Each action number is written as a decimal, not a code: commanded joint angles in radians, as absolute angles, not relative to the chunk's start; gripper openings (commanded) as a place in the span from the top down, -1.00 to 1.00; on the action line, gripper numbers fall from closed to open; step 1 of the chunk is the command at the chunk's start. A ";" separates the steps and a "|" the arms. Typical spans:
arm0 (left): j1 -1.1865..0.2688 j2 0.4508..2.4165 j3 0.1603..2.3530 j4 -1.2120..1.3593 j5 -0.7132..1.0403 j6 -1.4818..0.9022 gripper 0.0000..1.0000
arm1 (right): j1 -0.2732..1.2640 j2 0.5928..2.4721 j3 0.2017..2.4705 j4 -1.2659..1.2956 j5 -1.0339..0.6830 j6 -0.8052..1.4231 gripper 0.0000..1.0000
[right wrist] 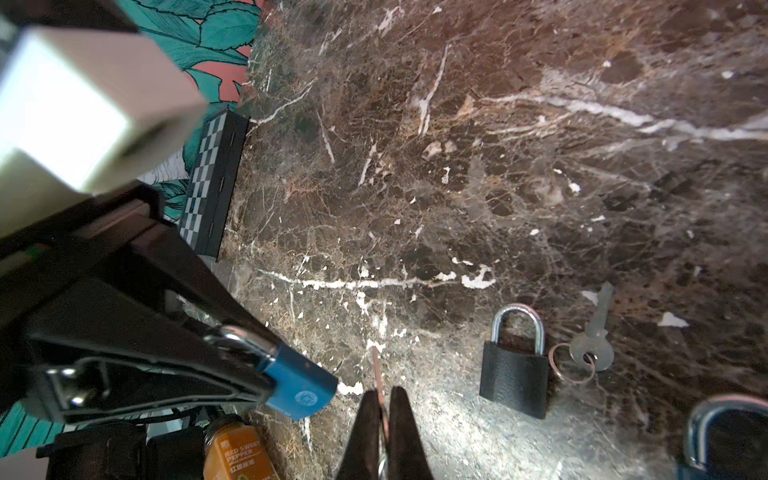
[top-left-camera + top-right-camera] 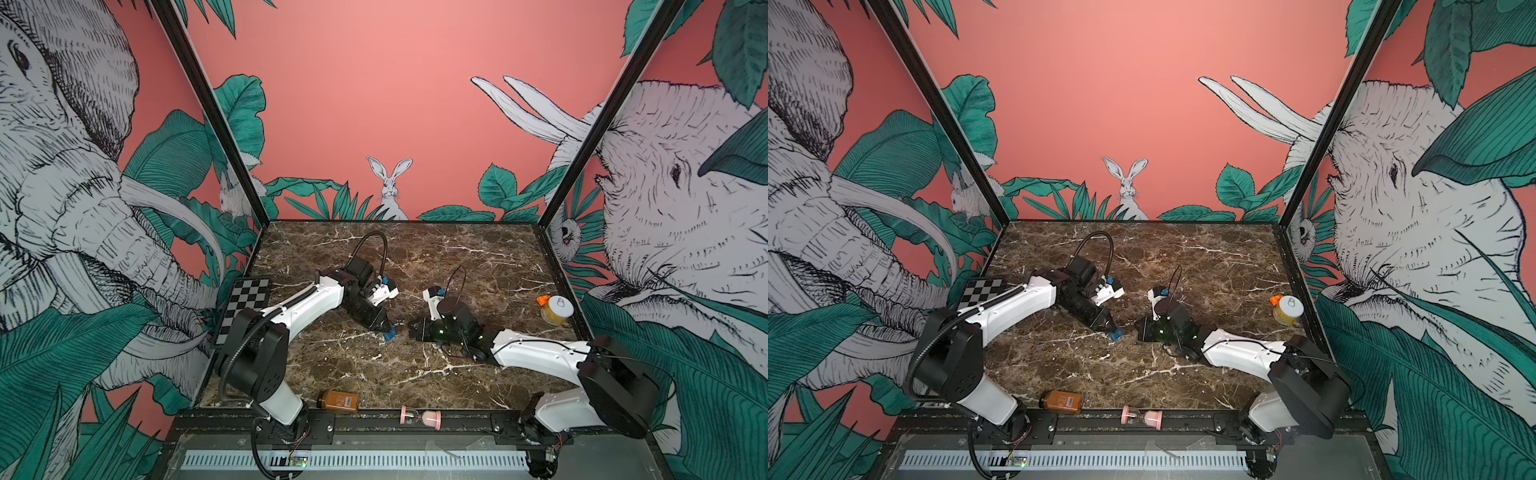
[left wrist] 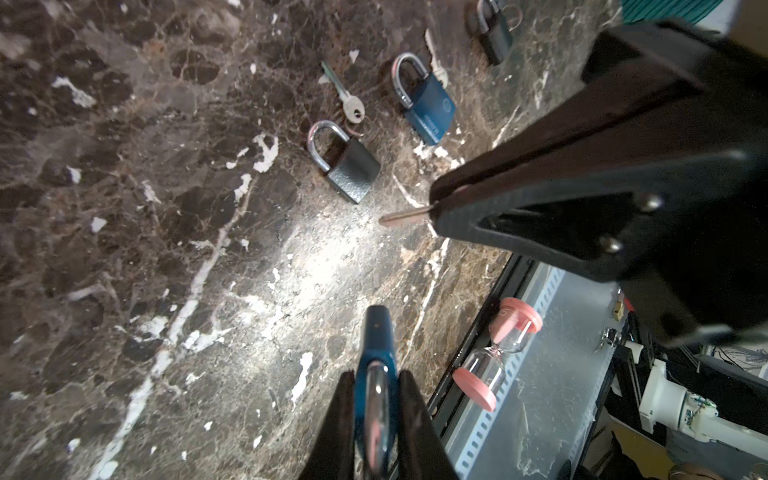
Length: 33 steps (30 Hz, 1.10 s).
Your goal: Lock with the key
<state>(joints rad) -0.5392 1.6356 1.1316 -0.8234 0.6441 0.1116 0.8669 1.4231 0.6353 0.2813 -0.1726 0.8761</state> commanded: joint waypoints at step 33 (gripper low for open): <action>-0.554 1.999 1.445 -1.071 0.349 0.284 0.36 | 0.999 1.756 0.728 0.464 0.110 1.025 1.00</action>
